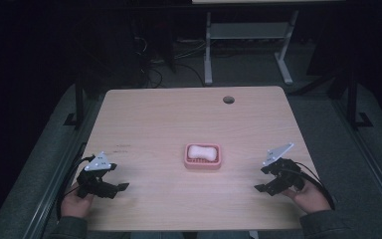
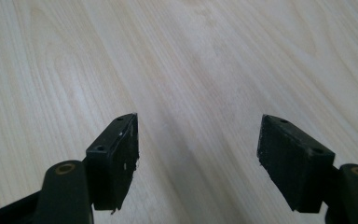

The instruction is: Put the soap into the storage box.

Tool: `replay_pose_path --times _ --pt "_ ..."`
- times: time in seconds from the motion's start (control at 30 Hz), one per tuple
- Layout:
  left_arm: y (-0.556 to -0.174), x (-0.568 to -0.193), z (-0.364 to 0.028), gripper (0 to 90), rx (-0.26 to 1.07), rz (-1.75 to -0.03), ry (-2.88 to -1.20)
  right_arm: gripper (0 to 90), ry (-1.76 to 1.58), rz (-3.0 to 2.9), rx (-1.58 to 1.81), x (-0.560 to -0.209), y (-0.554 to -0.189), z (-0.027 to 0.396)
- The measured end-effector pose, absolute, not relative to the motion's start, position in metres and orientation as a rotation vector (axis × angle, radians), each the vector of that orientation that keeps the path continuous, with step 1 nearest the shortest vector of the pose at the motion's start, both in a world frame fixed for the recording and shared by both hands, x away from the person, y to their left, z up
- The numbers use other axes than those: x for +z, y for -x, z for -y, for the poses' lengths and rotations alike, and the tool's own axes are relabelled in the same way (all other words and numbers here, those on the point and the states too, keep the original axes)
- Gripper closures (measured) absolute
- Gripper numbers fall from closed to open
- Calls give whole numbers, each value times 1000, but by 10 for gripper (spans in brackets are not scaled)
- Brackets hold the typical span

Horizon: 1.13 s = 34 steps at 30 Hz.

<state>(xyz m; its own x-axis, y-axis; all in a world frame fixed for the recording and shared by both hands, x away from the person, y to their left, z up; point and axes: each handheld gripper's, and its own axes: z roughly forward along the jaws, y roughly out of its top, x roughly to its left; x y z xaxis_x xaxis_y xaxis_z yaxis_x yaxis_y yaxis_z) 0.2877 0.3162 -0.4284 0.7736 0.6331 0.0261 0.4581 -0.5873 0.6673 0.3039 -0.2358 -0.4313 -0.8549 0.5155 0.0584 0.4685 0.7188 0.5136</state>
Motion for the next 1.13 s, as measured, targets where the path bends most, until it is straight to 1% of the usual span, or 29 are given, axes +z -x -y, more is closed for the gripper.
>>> replay_pose_path --times 0.47,1.13 --pt "-288 -429 -316 149 342 -810 -2309 289 -867 -2779 828 -436 -284 258" --pt "-289 -430 -314 149 340 -794 -2322 276 -906 -2707 900 -443 -251 267"
